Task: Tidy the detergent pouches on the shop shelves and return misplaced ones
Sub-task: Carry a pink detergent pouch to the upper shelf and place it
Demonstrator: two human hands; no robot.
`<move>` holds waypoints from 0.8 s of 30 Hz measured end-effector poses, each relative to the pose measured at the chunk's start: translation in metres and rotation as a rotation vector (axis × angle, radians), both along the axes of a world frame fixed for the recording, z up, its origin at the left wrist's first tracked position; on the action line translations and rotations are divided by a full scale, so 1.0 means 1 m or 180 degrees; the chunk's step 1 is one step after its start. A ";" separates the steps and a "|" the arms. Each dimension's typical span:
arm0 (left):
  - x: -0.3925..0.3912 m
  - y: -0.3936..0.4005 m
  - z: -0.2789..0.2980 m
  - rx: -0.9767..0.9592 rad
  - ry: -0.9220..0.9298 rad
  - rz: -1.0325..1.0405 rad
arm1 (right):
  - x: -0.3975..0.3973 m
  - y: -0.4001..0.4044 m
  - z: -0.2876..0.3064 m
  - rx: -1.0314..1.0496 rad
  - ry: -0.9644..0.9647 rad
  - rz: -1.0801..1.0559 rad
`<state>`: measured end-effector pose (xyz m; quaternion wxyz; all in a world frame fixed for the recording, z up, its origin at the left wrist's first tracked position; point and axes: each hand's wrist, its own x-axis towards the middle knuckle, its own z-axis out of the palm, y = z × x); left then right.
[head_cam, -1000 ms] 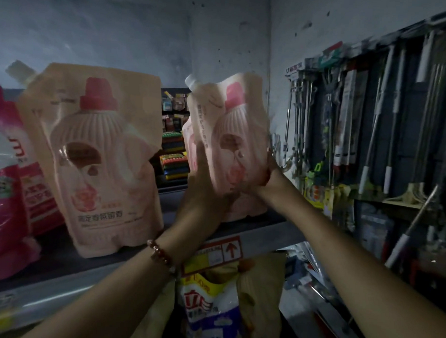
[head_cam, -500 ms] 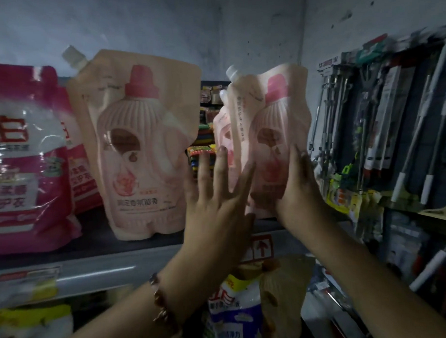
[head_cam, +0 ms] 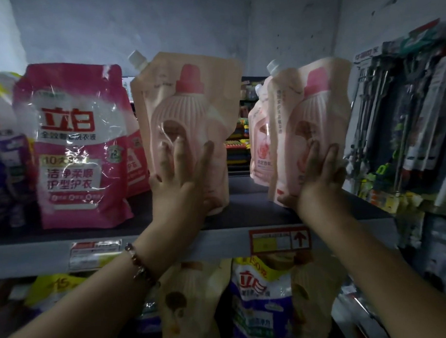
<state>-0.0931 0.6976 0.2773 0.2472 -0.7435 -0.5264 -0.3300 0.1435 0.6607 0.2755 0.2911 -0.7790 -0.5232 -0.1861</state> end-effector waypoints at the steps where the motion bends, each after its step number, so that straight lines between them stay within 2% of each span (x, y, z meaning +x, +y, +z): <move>1: 0.001 0.002 0.001 -0.0086 -0.0001 0.0038 | 0.001 -0.002 0.001 -0.0030 0.0071 0.0036; 8: 0.006 0.001 0.008 -0.0276 -0.0045 0.0143 | 0.004 -0.023 0.010 -0.0218 0.0323 0.0430; 10: 0.004 -0.006 0.008 -0.0235 -0.0099 0.0002 | 0.004 -0.030 0.014 -0.0338 0.0426 0.0516; 16: -0.021 -0.038 -0.005 -0.0715 -0.0084 -0.0428 | -0.010 -0.059 0.012 -0.0417 0.0550 0.0784; 20: -0.042 -0.073 -0.023 -0.0939 -0.0026 -0.0953 | -0.045 -0.094 -0.017 -0.0405 0.0374 0.1102; 24: -0.065 -0.099 -0.072 -0.0754 0.0010 -0.1478 | -0.081 -0.131 -0.072 -0.0649 0.0180 0.1314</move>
